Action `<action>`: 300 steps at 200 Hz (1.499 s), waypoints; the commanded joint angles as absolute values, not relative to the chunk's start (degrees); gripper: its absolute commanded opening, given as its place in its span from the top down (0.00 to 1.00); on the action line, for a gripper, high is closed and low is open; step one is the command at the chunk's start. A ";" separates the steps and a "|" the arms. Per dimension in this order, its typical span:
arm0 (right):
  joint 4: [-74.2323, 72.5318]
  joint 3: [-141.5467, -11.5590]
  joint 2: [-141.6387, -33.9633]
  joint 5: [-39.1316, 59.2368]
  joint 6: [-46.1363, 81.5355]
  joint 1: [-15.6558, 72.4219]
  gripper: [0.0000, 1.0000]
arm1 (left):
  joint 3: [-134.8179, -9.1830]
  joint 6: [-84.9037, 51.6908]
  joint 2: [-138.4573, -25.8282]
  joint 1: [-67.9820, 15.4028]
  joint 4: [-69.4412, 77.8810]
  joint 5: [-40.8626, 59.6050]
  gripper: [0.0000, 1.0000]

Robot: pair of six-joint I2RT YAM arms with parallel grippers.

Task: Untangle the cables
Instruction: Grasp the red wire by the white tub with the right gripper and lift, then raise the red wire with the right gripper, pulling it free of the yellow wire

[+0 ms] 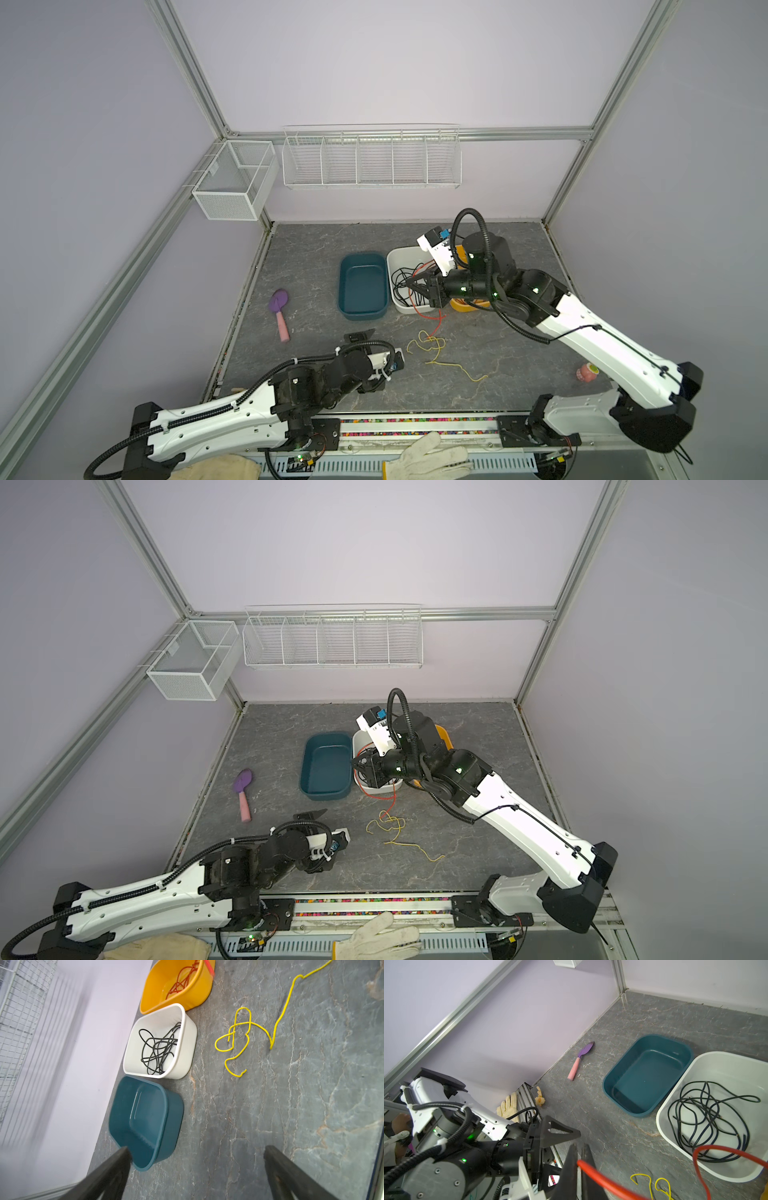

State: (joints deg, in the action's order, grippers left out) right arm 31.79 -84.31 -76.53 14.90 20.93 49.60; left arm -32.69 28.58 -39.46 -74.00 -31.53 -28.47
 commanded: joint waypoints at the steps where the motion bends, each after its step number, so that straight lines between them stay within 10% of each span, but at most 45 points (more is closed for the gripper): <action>1: 32.77 -85.00 -77.23 18.12 19.70 49.82 0.93 | -33.66 28.75 -36.53 -74.27 -34.62 -29.96 0.01; 300: 41.78 -129.26 -120.32 35.78 13.68 44.67 0.93 | -28.48 28.48 -25.05 -70.80 -24.13 -35.00 0.01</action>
